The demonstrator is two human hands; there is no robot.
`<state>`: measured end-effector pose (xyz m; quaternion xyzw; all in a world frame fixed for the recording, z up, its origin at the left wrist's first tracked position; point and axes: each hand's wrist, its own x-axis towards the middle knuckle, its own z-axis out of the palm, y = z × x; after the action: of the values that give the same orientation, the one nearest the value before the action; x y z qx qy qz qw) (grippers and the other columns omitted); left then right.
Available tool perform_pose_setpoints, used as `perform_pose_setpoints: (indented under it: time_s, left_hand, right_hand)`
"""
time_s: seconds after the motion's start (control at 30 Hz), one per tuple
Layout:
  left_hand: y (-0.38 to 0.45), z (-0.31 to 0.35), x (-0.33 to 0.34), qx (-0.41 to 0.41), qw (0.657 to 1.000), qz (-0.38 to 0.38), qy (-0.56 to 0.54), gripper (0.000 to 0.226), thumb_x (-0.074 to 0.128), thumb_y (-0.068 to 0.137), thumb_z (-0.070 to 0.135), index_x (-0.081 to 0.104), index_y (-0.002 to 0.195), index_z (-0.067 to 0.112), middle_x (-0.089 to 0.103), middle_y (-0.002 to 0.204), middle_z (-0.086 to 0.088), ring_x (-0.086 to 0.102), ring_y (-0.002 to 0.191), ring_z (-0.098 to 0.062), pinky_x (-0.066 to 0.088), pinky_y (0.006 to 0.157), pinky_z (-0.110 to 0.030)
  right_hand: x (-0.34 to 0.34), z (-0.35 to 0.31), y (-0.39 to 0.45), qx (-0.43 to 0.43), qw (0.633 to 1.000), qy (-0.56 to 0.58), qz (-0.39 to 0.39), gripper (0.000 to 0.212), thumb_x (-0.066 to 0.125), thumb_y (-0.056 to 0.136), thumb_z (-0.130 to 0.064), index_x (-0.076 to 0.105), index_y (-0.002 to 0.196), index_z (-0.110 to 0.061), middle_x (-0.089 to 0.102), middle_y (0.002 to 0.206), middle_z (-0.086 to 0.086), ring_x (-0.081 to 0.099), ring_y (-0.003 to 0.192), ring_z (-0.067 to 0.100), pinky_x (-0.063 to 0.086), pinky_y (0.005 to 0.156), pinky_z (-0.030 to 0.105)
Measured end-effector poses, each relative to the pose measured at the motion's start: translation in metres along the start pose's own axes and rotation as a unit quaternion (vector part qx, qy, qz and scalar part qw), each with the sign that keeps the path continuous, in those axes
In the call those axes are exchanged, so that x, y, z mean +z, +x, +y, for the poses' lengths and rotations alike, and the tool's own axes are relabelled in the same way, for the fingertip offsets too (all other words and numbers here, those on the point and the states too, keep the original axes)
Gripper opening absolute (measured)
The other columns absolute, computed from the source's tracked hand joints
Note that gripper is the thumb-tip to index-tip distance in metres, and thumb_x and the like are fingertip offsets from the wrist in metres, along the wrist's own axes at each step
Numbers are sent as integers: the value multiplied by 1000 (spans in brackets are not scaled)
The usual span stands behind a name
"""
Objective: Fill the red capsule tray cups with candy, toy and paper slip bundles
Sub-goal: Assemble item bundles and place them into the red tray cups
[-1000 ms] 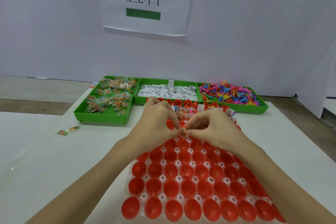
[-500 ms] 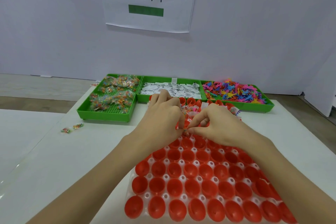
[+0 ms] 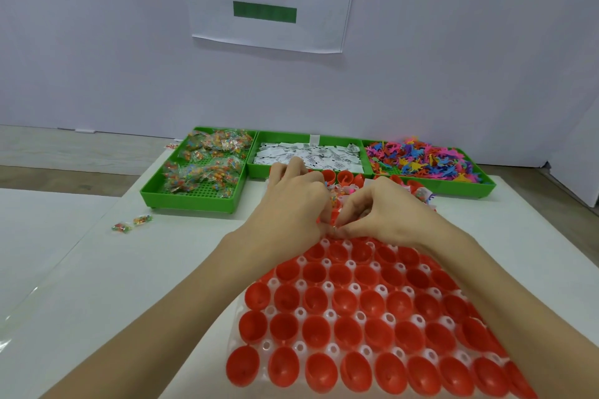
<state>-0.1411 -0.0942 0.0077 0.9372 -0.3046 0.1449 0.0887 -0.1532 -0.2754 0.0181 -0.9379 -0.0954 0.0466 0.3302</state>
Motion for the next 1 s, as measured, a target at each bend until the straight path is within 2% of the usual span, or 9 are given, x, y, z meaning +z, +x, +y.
perform_pose_setpoints:
  time_s: [0.1, 0.2, 0.3, 0.5, 0.67, 0.83, 0.9, 0.93, 1.0]
  left_hand:
    - [0, 0, 1, -10, 1000, 3, -1, 20, 72, 85, 51, 78, 92, 33, 60, 111, 17, 36, 113, -15, 15, 89, -31]
    - [1, 1, 1, -17, 1000, 7, -6, 21, 73, 85, 51, 78, 89, 32, 61, 110, 17, 37, 113, -15, 16, 89, -31]
    - [1, 3, 1, -15, 1000, 4, 4, 26, 71, 85, 57, 78, 90, 32, 61, 109, 18, 37, 113, -14, 16, 89, -32]
    - [0, 6, -3, 18, 999, 0, 29, 19, 69, 92, 48, 77, 99, 33, 58, 113, 15, 38, 117, -18, 17, 93, -32]
    - [0, 8, -3, 31, 998, 5, 61, 18, 65, 94, 46, 75, 102, 33, 57, 114, 14, 38, 119, -19, 15, 94, -34]
    - [0, 6, -3, 20, 998, 17, 56, 20, 68, 89, 51, 74, 98, 34, 57, 109, 15, 39, 115, -18, 15, 94, -34]
    - [0, 5, -4, 22, 998, 24, 47, 16, 71, 87, 49, 73, 95, 35, 57, 107, 16, 40, 113, -16, 16, 92, -33]
    - [-1, 5, -3, 23, 999, 25, 41, 14, 72, 87, 47, 74, 93, 35, 58, 106, 16, 40, 112, -16, 17, 92, -33]
    - [0, 6, -3, 24, 999, 21, 30, 12, 71, 88, 45, 76, 92, 35, 60, 106, 16, 41, 112, -15, 17, 91, -32]
  right_hand:
    - [-2, 0, -3, 0, 1000, 3, -9, 7, 85, 81, -18, 84, 82, -24, 75, 67, -12, 68, 64, 0, 54, 64, 17]
    - [-6, -1, -6, -11, 999, -26, -14, 12, 79, 87, -12, 84, 89, -22, 67, 56, -22, 62, 55, -8, 46, 54, 8]
    - [-7, -3, -6, -3, 999, -44, 23, 16, 78, 86, -13, 83, 85, -28, 76, 74, -12, 69, 70, -4, 55, 69, 16]
    - [-1, -3, -9, 16, 998, -22, 54, 18, 77, 82, -14, 83, 86, -31, 78, 79, -10, 72, 78, 2, 61, 80, 30]
    - [8, -4, -11, 16, 998, -18, 60, 15, 77, 81, -13, 82, 88, -26, 78, 79, -5, 72, 78, 6, 60, 83, 33]
    - [11, -7, -13, 13, 998, -33, 59, 15, 77, 80, -6, 79, 79, -22, 76, 77, -5, 71, 74, 6, 61, 78, 33]
    - [12, -10, -12, 8, 997, -66, 50, 16, 76, 81, -7, 80, 78, -23, 76, 79, -6, 69, 72, 4, 60, 73, 28]
    - [11, -11, -11, 6, 995, -86, 49, 15, 76, 82, -10, 81, 80, -24, 76, 81, -6, 66, 71, 1, 57, 67, 21]
    - [8, -12, -12, 4, 992, -119, 51, 14, 76, 86, -17, 82, 84, -29, 73, 82, -12, 60, 67, -5, 41, 55, 7]
